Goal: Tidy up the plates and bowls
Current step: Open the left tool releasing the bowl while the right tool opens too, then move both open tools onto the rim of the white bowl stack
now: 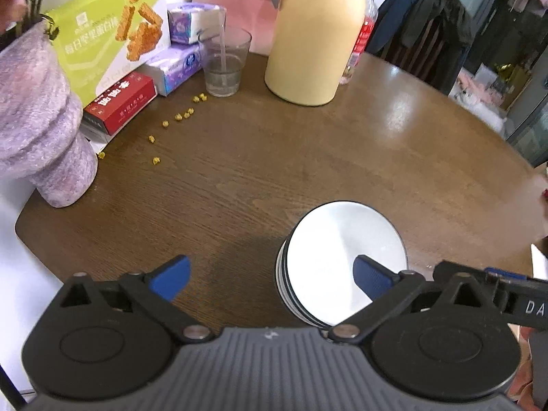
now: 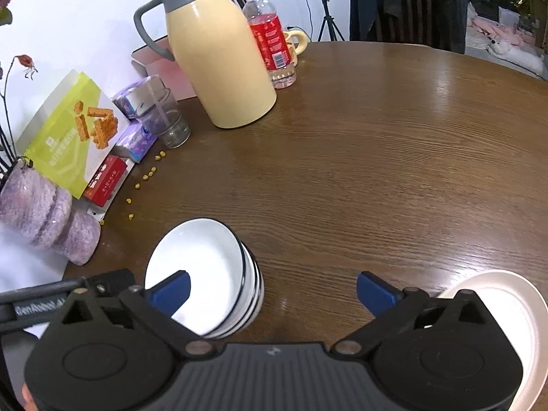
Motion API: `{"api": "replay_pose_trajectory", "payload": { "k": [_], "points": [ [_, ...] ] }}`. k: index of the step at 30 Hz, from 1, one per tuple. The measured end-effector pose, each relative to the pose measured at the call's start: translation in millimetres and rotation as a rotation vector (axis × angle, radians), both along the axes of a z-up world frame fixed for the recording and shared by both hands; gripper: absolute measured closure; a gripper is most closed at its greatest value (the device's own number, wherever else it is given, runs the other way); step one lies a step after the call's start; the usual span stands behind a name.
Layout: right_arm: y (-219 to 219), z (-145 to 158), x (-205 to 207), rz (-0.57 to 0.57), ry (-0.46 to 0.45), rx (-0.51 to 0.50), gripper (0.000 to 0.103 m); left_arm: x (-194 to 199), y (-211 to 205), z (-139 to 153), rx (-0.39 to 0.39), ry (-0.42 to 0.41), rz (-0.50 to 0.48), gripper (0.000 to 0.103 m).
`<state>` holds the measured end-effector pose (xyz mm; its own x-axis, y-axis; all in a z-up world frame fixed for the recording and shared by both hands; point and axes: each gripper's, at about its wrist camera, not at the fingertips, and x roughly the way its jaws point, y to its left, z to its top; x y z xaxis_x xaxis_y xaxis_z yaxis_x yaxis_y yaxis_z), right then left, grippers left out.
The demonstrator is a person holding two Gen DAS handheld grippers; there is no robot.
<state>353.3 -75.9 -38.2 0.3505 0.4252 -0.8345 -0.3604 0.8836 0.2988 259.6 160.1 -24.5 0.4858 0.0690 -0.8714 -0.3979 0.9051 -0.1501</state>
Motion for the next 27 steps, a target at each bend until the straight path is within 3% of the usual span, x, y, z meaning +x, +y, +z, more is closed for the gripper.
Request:
{"api": "replay_pose_trajectory", "payload": {
  "k": [12,27],
  "points": [
    [-20,27,-35,-0.031,-0.092,0.001,0.0,-22,7,11,-0.024,-0.063,-0.005,0.0],
    [-14,18,-69,-0.053,-0.075,-0.026,0.0,-37,4,1,-0.08,-0.05,-0.075,0.0]
  ]
}}
